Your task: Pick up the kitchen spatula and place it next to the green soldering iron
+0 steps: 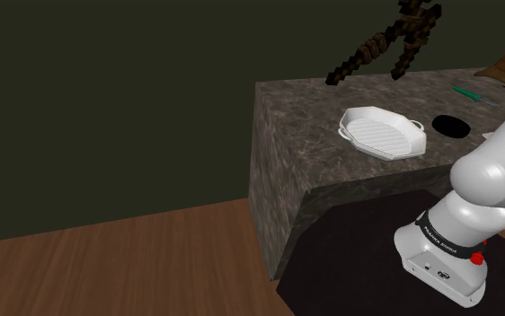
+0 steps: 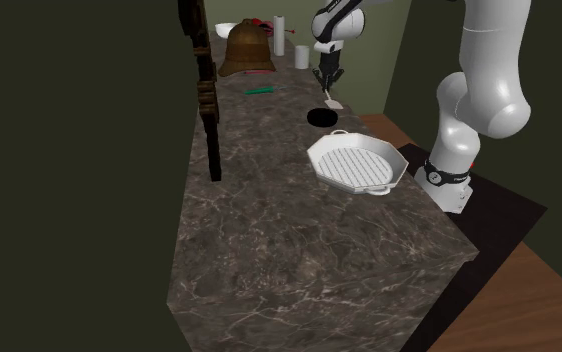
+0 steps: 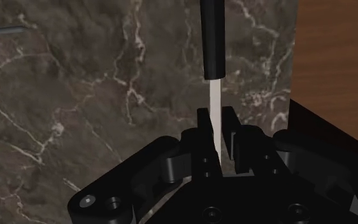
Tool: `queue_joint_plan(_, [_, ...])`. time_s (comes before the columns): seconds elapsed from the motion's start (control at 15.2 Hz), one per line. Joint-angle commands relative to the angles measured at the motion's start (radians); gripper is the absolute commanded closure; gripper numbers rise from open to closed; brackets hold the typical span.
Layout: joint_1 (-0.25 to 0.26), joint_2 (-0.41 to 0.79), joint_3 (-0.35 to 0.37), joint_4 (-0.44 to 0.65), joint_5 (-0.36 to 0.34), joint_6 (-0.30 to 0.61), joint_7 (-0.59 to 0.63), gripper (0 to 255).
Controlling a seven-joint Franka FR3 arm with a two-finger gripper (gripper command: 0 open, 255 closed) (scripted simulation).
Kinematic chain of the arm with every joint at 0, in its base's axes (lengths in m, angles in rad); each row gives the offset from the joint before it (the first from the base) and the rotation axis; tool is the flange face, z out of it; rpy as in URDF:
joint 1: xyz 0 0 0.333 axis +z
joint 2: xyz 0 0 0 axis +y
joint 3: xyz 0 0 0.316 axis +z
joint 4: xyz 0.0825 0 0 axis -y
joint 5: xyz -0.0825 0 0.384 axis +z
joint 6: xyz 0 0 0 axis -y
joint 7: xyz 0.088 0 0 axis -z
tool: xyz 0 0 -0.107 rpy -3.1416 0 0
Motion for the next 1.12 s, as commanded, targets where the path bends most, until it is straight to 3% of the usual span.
queue_joint_plan(0.0, [-0.009,0.011,0.011,-0.003,0.014,0.009,-0.008,255])
queue_joint_plan(0.4, [-0.009,0.011,0.011,-0.003,0.014,0.009,-0.008,255])
queue_joint_plan(0.46, [-0.009,0.011,0.011,-0.003,0.014,0.009,-0.008,0])
queue_joint_plan(0.79, [-0.009,0.011,0.011,-0.003,0.014,0.009,-0.008,0])
queue_joint_plan(1.06, [0.102,-0.111,-0.094,0.035,-0.135,-0.085,0.094,0])
